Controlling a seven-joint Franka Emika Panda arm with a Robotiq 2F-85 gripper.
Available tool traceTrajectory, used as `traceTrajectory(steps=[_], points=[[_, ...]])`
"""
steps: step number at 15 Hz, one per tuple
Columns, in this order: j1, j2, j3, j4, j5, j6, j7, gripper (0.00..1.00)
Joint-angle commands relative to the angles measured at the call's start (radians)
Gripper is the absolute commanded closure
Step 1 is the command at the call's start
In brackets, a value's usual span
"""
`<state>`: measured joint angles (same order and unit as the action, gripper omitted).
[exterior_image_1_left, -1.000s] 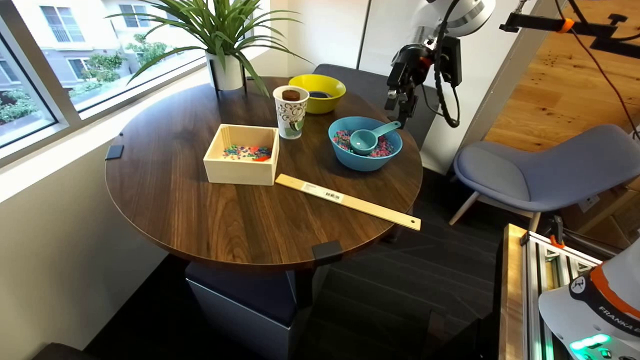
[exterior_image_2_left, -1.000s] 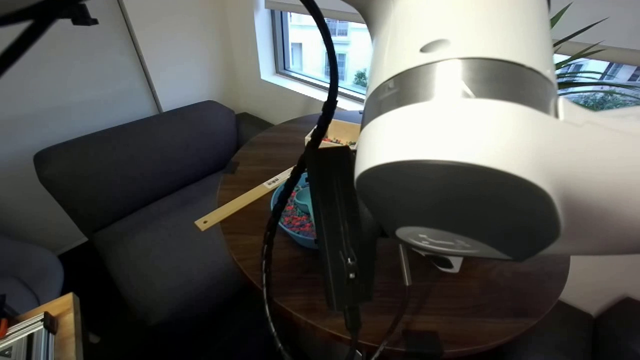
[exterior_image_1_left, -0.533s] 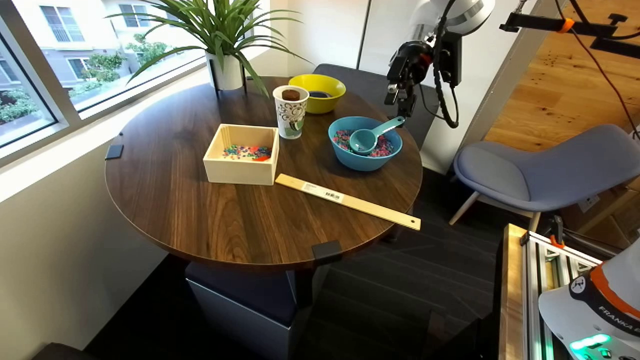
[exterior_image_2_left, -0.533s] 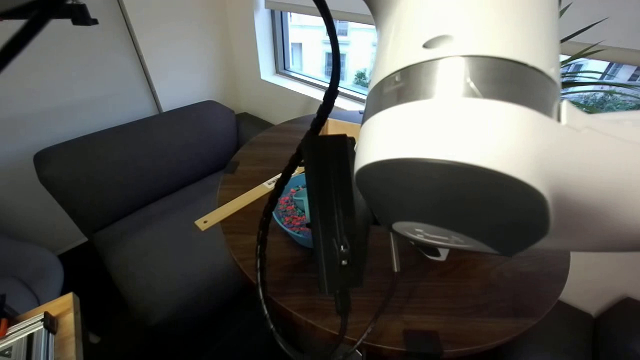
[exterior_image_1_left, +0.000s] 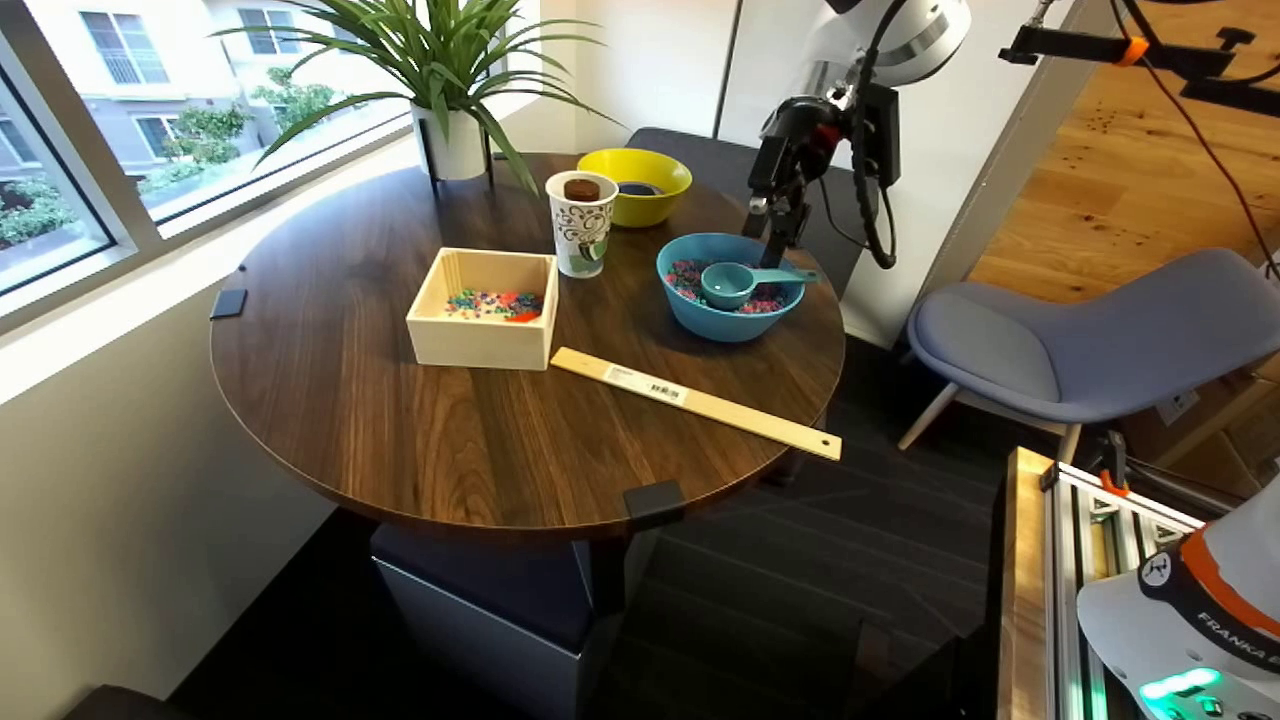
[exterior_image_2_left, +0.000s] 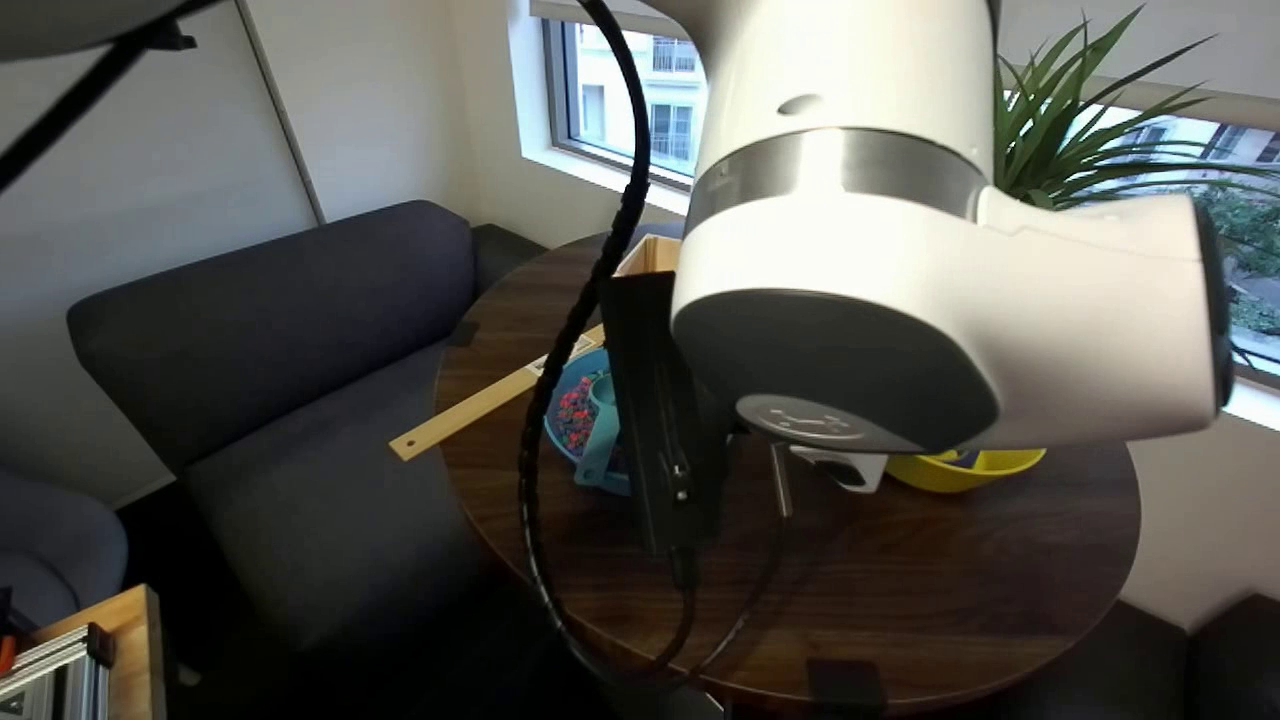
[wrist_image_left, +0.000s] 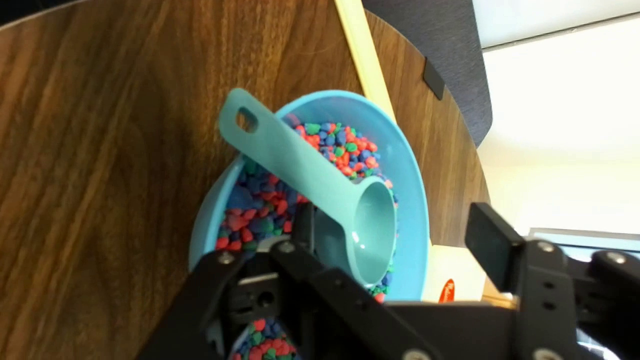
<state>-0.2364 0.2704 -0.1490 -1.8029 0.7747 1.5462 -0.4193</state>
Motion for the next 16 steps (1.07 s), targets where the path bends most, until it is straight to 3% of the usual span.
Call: traceTrajectory(steps=[1, 2, 6, 13, 16], points=[[0.009, 0.002, 0.002, -0.009, -0.042, 0.042, -0.013, 0.39], [0.007, 0.002, 0.001, -0.005, -0.057, 0.045, -0.027, 0.20], [0.002, -0.014, 0.006, -0.004, -0.123, 0.090, -0.126, 0.01], [-0.002, -0.031, 0.034, -0.016, -0.163, 0.039, -0.357, 0.00], [0.005, -0.035, 0.041, -0.024, -0.169, 0.016, -0.414, 0.04]])
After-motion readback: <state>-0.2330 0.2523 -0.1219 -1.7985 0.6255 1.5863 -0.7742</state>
